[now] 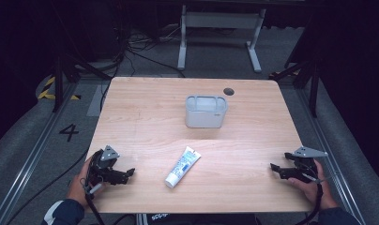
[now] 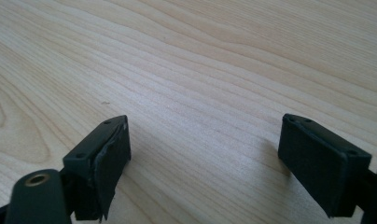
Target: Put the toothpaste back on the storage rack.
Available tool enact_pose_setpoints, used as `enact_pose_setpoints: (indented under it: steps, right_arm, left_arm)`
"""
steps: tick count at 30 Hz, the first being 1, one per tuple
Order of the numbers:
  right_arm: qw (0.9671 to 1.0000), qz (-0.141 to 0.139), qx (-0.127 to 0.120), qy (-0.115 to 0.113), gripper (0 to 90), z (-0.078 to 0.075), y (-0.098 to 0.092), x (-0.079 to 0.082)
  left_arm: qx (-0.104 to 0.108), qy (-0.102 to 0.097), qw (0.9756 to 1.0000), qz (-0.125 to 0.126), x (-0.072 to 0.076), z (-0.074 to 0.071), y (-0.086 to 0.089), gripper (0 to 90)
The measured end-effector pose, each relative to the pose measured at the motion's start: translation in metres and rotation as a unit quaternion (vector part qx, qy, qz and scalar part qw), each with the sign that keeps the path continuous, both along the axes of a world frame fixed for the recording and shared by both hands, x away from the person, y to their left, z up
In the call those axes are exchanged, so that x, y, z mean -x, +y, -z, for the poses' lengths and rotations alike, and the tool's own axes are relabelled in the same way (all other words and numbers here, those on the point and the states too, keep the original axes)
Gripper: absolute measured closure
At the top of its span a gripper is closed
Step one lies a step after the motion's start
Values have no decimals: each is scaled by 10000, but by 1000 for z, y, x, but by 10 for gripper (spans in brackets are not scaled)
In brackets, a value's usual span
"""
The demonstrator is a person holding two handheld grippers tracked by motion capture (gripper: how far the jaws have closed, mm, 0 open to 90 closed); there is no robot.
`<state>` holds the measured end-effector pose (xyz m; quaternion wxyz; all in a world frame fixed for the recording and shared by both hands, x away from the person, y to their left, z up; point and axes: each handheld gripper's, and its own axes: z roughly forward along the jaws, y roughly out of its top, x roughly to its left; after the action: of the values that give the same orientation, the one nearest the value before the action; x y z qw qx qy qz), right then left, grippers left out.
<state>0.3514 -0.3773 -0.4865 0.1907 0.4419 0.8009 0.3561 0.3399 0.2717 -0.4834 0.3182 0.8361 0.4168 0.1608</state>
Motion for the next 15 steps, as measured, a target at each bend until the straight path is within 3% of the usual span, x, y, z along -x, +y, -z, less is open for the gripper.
enact_pose_setpoints:
  steps: [4,5,6,9,12,13,15]
  right_arm:
    - [10000,-1,0,-3,173,0,0,0]
    - [10000,-1,0,-3,173,0,0,0]
    - [10000,2,-1,-4,173,0,0,0]
    - [10000,3,-1,-3,173,0,0,0]
    - [10000,3,-1,-3,173,0,0,0]
    - [10000,3,-1,-3,173,0,0,0]
    - [10000,2,0,-3,173,0,0,0]
  left_arm:
    - [18,67,9998,200,-3,0,3,0]
    - [-58,-19,9996,288,-5,0,4,0]
    - [38,71,9997,230,-4,0,3,0]
    - [-54,194,9998,83,-3,-2,0,3]
    - [-103,249,9996,85,-2,-4,-1,3]
    - [-178,209,9995,160,-3,-4,0,3]
    - [-265,313,9988,251,-4,-6,-1,3]
